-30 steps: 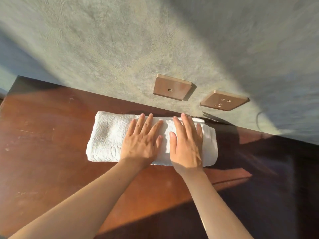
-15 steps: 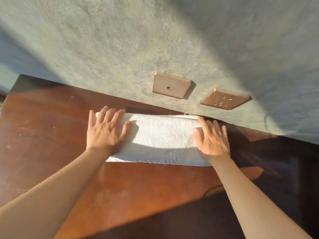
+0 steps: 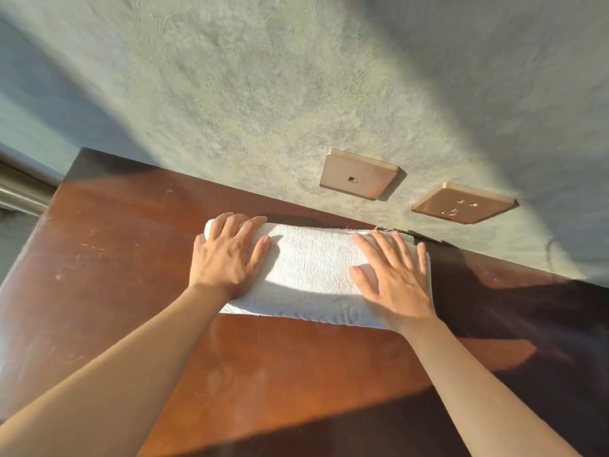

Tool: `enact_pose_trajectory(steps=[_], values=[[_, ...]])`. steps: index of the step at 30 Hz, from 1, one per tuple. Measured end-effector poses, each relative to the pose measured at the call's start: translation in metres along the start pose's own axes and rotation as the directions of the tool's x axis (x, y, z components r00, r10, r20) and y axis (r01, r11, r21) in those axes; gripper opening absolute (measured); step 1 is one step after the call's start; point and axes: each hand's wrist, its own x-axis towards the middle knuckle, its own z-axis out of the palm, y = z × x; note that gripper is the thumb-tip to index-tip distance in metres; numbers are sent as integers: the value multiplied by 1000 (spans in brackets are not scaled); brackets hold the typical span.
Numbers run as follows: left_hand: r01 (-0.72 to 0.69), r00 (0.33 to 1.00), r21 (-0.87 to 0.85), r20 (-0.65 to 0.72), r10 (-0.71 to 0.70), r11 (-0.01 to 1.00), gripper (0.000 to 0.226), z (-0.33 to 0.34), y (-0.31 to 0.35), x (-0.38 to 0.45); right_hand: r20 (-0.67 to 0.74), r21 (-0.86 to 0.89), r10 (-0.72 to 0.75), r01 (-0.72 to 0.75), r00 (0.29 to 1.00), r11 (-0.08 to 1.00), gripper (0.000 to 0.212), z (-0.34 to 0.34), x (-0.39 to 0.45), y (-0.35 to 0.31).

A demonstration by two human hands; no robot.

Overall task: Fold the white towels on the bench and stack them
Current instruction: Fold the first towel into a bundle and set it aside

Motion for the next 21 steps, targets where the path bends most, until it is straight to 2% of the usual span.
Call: enact_pose_trajectory(steps=[3, 6, 10, 15, 21], values=[[-7, 1000, -3, -3, 7, 1000, 53, -1, -9, 0, 43, -22, -4, 5, 999, 1000, 69, -2, 1, -9], [-34, 999, 19, -4, 34, 999, 57, -9, -37, 5, 37, 2, 47, -47, 998, 999, 65, 3, 0, -45], [-56, 998, 12, 9, 56, 998, 61, -28, -99, 14, -33, 78, 60, -58, 998, 995, 67, 16, 3, -116], [-45, 999, 11, -28, 45, 999, 60, -57, -190, 28, -90, 77, 54, -47, 995, 996, 68, 24, 35, -211], [-35, 998, 5, -55, 35, 999, 60, -86, -263, 69, -140, 118, 70, -54, 988, 992, 65, 25, 93, -284]])
